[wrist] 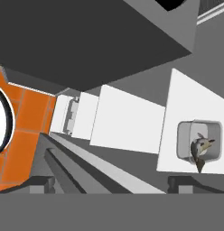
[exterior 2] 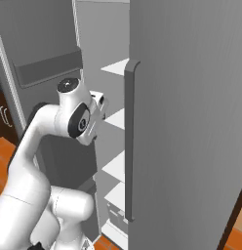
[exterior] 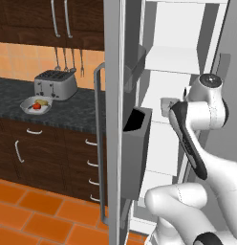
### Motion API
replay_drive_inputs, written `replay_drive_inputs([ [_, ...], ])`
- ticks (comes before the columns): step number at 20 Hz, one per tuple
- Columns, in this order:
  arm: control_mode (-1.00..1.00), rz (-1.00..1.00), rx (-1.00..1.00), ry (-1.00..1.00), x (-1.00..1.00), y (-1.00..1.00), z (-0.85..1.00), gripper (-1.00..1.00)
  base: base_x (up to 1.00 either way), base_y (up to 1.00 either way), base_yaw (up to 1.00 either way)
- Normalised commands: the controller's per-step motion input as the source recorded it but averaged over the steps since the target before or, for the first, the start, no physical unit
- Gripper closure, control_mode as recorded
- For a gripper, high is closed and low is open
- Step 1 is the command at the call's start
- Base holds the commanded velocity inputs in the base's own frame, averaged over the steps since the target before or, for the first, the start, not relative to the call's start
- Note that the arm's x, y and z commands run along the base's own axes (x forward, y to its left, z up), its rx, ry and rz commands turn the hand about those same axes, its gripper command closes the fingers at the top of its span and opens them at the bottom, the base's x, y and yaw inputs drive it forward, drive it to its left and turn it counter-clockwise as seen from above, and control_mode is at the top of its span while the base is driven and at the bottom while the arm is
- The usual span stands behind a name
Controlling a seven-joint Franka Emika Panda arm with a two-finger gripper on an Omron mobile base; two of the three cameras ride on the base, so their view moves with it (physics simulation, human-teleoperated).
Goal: Take the meat container that has the fish and place it on the second highest rack of the freezer. Then take the vegetable container that has the tomato and potato and place it on the highest rack of the freezer.
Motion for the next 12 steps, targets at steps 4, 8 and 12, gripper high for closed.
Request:
replay_drive_inputs([
  [4,-1.0,0.05,0.0,0.1,-0.5,0.2,0.37,-1.0,0.0,0.0,0.0],
  [8,-1.0,0.09,0.0,0.03,-0.46,0.22,0.29,-1.0,0.0,0.0,0.0],
  [12,-1.0,0.04,0.0,0.01,-0.53,0.26,0.3,-1.0,0.0,0.0,0.0],
])
